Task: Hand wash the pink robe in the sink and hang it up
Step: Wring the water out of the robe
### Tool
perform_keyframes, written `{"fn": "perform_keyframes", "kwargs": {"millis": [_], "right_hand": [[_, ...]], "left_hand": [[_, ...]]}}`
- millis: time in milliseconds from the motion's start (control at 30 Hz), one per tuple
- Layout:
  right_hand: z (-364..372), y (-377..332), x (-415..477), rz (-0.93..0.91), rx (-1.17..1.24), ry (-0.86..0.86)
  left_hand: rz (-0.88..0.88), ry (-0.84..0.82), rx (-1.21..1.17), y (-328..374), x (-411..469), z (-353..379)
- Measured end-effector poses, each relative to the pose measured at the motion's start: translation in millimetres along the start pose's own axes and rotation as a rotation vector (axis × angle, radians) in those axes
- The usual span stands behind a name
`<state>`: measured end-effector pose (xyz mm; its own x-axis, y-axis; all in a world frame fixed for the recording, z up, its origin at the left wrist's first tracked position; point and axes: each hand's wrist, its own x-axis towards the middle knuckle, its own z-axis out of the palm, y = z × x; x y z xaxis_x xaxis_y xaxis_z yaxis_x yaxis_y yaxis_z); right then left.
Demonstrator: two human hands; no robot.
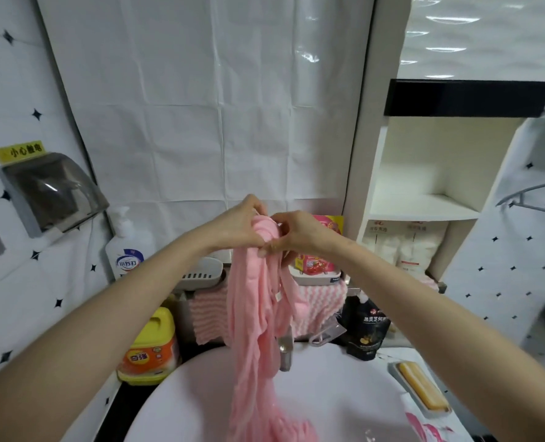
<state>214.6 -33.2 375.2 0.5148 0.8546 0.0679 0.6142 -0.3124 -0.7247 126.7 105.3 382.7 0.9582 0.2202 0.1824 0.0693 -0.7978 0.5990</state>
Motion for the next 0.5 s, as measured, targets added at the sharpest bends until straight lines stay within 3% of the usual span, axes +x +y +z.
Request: {"fn": "perform_keyframes", "kwargs": {"millis": [67, 133, 300, 500], "right_hand": [[-4, 0, 3, -0.051, -0.063, 0.089], [-4, -1, 3, -0.095, 0.003, 0.181], [-9, -11, 8, -0.109, 0.480, 0.315], [-5, -12, 21, -0.046, 0.841, 0.329]], "left_hand": [[-0.014, -0.126, -0.339, -17, -9, -9], [-0.010, -0.146, -0.503, -45, -20, -5], [-0.152, -0.285, -0.412, -103, -56, 70], [-0.219, -0.099, -0.849, -65, -47, 107]]}}
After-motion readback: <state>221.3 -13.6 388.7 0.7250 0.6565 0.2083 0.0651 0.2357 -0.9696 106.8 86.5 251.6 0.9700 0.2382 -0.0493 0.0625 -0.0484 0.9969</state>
